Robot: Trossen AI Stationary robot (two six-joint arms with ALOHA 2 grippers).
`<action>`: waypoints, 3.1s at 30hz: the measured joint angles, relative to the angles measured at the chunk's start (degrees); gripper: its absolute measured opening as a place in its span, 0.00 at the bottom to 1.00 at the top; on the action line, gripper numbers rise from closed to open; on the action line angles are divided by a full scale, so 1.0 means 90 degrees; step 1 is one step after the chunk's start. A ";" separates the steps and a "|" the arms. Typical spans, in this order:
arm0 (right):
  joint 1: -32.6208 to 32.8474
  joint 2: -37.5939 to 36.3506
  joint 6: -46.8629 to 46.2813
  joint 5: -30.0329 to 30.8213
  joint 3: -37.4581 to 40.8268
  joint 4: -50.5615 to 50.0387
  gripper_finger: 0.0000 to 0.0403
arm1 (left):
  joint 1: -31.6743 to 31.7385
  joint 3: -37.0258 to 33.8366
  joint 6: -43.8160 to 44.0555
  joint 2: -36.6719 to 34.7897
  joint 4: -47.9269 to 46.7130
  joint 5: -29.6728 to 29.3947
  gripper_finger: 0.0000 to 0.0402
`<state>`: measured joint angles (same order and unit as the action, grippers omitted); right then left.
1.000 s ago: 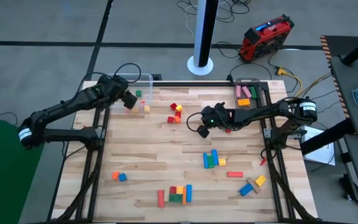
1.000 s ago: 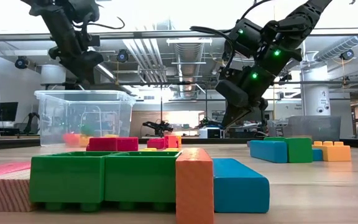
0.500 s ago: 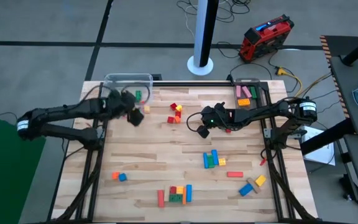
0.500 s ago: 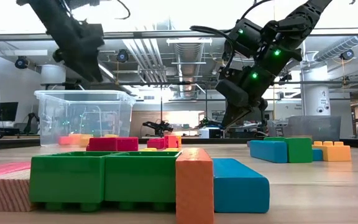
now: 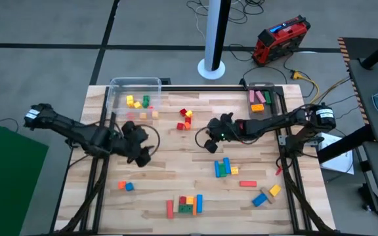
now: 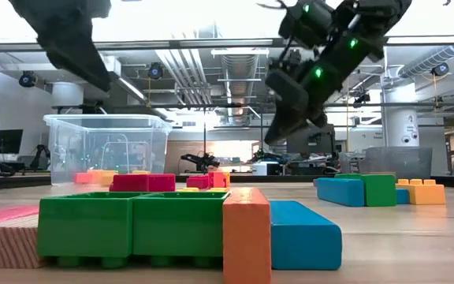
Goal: Sort blocks by size
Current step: Put the blue rectangular wooden block into the black bin
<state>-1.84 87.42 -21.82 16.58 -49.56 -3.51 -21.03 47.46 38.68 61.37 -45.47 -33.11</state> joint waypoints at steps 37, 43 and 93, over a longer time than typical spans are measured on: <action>0.2316 0.2430 -0.5404 -0.0889 -0.3502 -0.5274 0.03 | -0.2247 0.0000 0.0269 0.1469 0.0041 -0.1440 0.57; 0.2379 0.2514 -0.5627 -0.0842 -0.3598 -0.5344 0.03 | -0.2315 0.0000 0.0269 0.1464 0.0024 -0.1447 0.57; 0.2244 0.3174 0.3602 -0.1056 -0.5099 -0.5682 0.26 | -0.2312 -0.0002 -0.0075 0.1457 -0.0457 -0.1935 0.57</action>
<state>18.36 115.98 10.60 7.07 -95.45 -54.64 -41.85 47.44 38.00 74.48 -49.58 -50.52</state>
